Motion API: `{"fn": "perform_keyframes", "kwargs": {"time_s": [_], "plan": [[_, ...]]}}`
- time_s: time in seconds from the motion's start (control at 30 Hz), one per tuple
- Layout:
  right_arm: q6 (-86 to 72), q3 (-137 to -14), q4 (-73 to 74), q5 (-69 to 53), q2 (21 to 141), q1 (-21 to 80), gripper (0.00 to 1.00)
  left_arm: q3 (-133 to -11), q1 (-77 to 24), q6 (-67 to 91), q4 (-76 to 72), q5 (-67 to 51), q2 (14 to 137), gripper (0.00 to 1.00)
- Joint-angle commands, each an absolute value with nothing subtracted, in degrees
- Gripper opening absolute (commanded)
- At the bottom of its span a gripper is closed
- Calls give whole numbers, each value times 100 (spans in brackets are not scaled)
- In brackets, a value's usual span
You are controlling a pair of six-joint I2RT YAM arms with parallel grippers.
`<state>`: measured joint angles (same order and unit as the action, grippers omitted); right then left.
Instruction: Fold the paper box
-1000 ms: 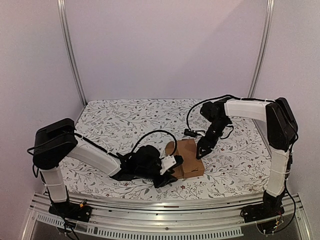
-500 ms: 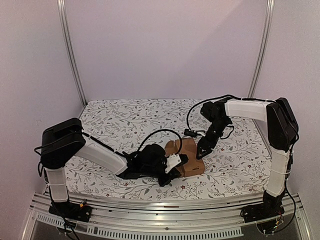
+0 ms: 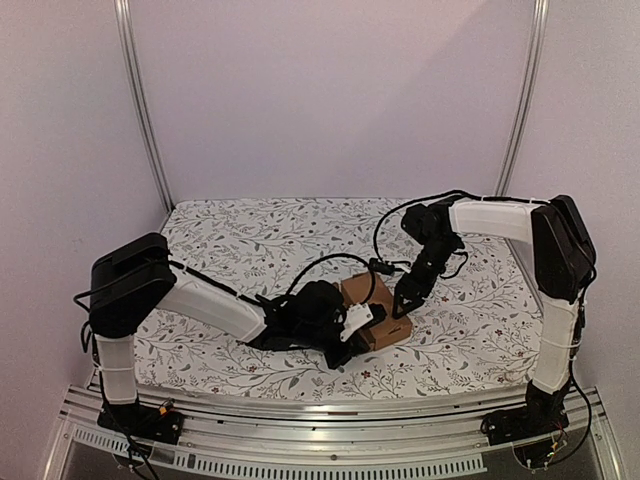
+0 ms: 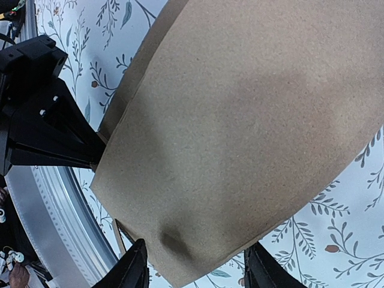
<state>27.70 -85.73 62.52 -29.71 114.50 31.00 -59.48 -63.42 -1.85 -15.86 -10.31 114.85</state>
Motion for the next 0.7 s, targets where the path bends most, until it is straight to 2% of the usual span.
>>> {"fn": "perform_keyframes", "kwargs": {"time_s": [0.0, 0.27, 0.47, 0.67], "plan": [[2745, -8517, 6259, -3131, 11596, 3140, 52, -6202, -6289, -91, -1389, -911, 11566, 0], [2674, -8517, 6246, -3006, 11801, 3146, 51, -6597, -6284, 169, -739, -399, 11619, 0], [2663, -8534, 6266, -2910, 11932, 3146, 51, -6304, -6284, 238, -905, -90, 11487, 0], [2629, -8552, 6262, -3058, 11919, 3192, 51, -6524, -6302, 229, -776, -18, 11524, 0]]}}
